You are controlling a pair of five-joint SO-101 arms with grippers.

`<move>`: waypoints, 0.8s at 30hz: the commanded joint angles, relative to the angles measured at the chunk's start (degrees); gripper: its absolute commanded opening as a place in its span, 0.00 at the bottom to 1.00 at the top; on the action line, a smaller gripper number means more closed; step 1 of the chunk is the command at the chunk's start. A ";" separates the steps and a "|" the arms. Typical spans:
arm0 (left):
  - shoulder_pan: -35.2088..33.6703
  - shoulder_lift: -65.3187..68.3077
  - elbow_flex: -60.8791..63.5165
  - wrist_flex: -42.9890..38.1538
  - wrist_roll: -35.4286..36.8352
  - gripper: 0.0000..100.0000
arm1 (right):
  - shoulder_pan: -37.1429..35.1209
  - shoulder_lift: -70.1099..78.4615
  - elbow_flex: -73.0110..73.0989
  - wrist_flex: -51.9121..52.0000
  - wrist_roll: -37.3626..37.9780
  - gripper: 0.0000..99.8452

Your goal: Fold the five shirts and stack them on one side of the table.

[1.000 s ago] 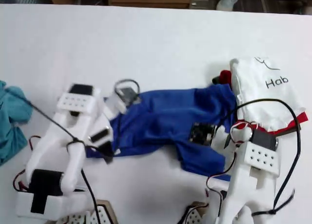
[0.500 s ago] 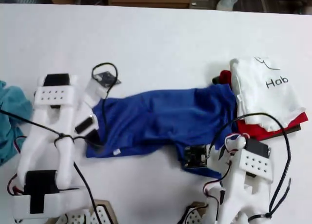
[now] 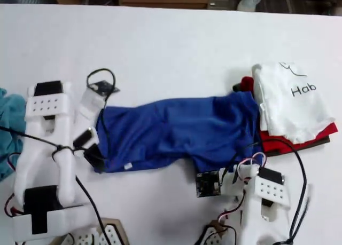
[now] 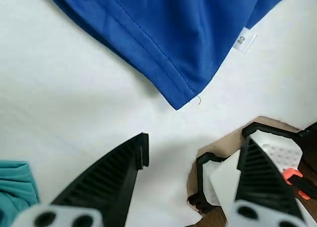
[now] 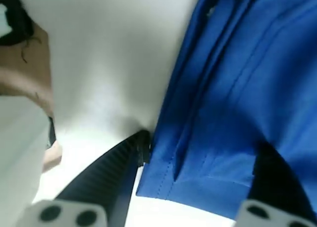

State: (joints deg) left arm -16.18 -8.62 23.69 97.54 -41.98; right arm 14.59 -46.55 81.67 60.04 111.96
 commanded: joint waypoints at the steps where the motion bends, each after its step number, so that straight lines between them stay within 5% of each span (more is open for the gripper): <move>1: -0.44 -2.11 -2.15 1.14 -0.18 0.31 | 0.66 -0.92 0.09 -4.79 0.53 0.33; 8: -0.26 -2.11 -2.15 1.14 -0.18 0.31 | 0.84 -1.01 -0.09 -10.68 0.62 0.33; 15: -0.26 -2.11 -2.15 0.88 -0.35 0.31 | 1.27 -1.01 -6.07 1.27 0.53 0.33; 24: -0.26 -2.02 -2.15 0.88 -0.35 0.31 | 1.27 -1.01 -8.97 2.51 0.53 0.33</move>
State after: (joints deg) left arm -16.09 -8.62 23.69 97.54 -41.98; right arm 15.38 -46.55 75.34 62.24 112.22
